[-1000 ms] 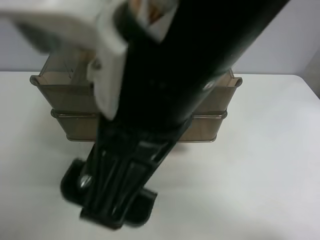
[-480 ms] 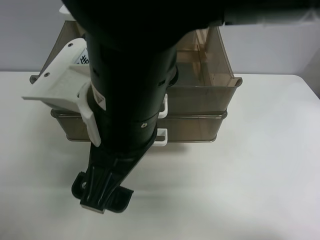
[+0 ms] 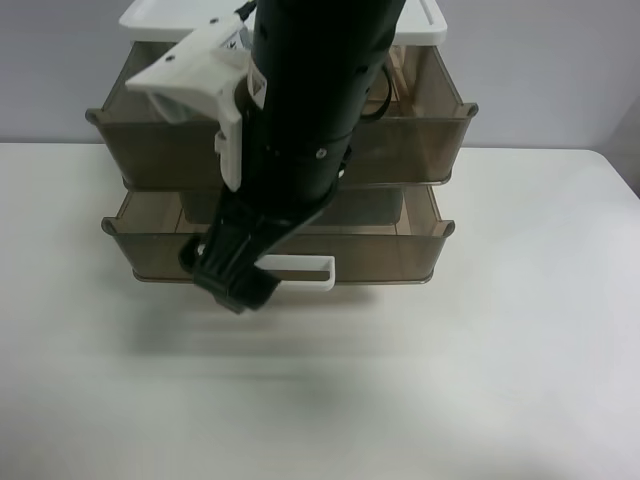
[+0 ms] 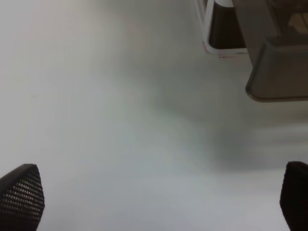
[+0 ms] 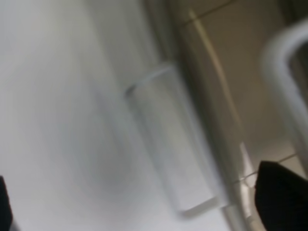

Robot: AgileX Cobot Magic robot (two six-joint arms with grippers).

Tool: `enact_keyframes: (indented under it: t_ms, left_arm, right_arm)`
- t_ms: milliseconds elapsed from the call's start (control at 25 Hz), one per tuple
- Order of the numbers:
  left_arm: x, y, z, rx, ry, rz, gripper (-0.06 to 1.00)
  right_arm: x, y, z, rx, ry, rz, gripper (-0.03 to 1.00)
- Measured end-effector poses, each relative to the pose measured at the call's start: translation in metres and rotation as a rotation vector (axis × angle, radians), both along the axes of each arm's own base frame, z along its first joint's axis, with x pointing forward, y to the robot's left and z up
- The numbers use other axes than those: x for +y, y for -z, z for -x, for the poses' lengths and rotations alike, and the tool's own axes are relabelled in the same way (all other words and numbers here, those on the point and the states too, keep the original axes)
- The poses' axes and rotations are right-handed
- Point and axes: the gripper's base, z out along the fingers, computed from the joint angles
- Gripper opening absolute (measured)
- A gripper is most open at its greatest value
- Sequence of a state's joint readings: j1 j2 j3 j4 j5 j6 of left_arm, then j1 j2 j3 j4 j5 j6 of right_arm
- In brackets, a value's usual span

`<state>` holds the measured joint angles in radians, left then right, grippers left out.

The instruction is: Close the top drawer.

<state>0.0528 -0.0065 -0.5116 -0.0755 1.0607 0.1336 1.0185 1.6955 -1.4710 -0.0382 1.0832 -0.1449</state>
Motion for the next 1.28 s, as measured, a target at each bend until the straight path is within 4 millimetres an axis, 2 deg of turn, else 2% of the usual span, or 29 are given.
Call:
enact_keyframes:
  t_ms: [120,240,600,760,880,1080,1280]
  left_arm:
    - [0.000,0.000,0.000,0.000,0.000,0.000,0.99]
    - [0.000,0.000,0.000,0.000,0.000,0.000,0.99]
    - [0.000,0.000,0.000,0.000,0.000,0.000,0.99]
    - [0.000,0.000,0.000,0.000,0.000,0.000,0.99]
    - [0.000,0.000,0.000,0.000,0.000,0.000,0.99]
    - [0.000,0.000,0.000,0.000,0.000,0.000,0.99]
    - [0.000,0.000,0.000,0.000,0.000,0.000,0.99]
  right_arm:
    - [-0.003,-0.010,-0.016,-0.039,0.028,-0.034,0.99]
    - [-0.003,-0.011,-0.031,-0.051,0.042,-0.039,0.99]
    - [0.010,-0.005,-0.068,-0.081,0.057,-0.047,0.99]
    - [0.002,-0.007,-0.084,-0.097,0.073,-0.060,0.99]
    - [-0.011,-0.007,-0.098,-0.096,0.101,-0.062,0.99]
    - [-0.020,-0.008,-0.109,-0.096,0.120,-0.078,0.99]
    - [-0.020,-0.009,-0.109,-0.086,0.126,-0.100,0.99]
